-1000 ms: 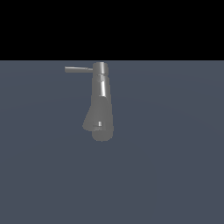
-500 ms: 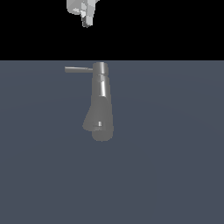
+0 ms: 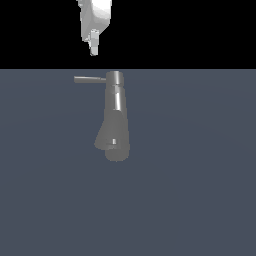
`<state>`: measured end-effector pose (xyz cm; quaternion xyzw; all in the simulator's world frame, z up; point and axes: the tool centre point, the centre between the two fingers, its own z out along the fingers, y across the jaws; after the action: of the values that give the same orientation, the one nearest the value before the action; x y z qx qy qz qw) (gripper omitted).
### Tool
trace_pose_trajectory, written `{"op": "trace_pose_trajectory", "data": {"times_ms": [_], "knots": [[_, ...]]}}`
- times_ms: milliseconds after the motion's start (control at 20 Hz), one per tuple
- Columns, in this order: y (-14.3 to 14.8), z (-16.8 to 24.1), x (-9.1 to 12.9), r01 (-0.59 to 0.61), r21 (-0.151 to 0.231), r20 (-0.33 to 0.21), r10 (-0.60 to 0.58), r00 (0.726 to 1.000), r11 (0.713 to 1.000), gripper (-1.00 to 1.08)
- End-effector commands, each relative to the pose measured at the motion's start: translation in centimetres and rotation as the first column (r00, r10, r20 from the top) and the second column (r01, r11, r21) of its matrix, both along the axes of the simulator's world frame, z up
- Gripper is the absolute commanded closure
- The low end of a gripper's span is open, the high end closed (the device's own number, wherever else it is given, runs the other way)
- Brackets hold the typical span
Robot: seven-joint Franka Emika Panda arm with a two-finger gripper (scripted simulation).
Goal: Turn on the faucet by rotating a designated handle.
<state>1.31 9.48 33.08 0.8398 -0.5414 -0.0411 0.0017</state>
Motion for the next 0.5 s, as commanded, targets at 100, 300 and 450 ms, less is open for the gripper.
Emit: {"op": "trace_pose_trajectory", "data": {"times_ms": [100,300,450], "knots": [[1.4,-2.4,1.8,0.106,-0.021,-0.003,-0.106,0.994,0.994,1.08],[2.7,-4.7,3.2,0.194,-0.041,0.0,-0.194,0.981,0.98,1.08],[3.5,-6.1,4.0,0.249,-0.055,0.005,-0.249,0.968,0.967,1.08]]}}
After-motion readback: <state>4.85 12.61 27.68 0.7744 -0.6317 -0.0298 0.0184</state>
